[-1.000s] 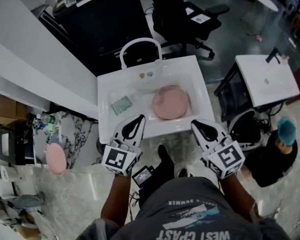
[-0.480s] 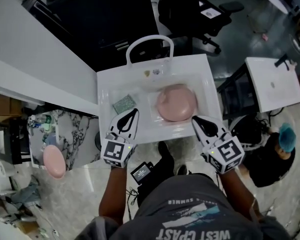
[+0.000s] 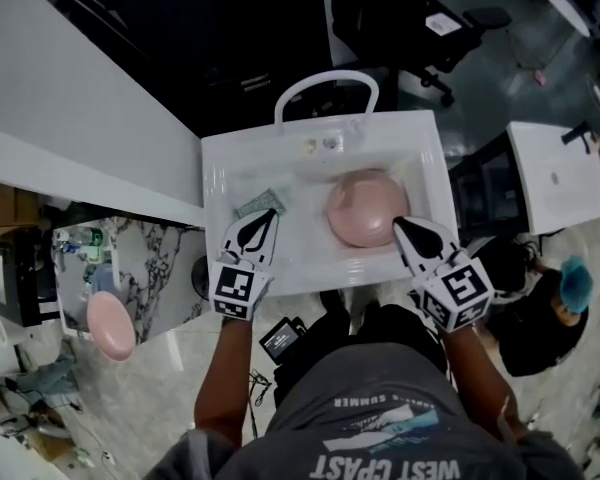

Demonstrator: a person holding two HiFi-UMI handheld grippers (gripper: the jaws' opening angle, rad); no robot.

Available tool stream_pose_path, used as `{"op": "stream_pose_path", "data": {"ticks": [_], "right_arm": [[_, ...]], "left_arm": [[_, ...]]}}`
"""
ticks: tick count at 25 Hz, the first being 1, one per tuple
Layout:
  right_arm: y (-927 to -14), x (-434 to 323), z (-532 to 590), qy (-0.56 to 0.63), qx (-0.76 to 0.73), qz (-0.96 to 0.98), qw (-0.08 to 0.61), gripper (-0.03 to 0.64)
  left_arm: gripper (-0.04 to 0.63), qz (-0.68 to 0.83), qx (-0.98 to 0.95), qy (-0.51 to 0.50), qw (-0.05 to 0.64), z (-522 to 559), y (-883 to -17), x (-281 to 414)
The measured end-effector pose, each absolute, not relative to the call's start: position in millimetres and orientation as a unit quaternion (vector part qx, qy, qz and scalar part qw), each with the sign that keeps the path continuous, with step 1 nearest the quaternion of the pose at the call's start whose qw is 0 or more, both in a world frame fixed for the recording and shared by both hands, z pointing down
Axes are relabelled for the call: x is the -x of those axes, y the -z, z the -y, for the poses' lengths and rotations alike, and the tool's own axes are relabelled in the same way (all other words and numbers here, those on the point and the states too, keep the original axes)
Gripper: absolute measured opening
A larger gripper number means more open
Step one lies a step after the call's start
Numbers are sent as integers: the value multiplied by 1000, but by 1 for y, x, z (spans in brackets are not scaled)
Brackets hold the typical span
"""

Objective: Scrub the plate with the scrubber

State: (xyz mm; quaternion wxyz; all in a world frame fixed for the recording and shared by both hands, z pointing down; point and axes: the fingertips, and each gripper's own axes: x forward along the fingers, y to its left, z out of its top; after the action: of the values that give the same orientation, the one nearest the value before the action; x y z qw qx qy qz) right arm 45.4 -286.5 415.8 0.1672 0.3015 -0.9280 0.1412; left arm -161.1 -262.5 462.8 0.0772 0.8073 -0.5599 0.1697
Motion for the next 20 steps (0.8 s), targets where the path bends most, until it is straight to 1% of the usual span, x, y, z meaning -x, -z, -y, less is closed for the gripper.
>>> {"op": "stream_pose_path", "data": {"ticks": [15, 16, 18, 20], "right_arm": [[-467, -40, 332, -172, -288, 922, 192, 31], [-470, -40, 334, -175, -286, 922, 194, 31], [-478, -40, 338, -180, -282, 921, 200, 31], [-486, -40, 339, -184, -278, 920, 205, 31]], "left_arm": [[5, 540, -782, -285, 125, 284, -565, 183], [14, 537, -780, -294, 128, 286, -572, 185], [66, 531, -775, -315, 134, 289, -588, 188], [74, 526, -770, -335, 139, 288, -604, 192]]}}
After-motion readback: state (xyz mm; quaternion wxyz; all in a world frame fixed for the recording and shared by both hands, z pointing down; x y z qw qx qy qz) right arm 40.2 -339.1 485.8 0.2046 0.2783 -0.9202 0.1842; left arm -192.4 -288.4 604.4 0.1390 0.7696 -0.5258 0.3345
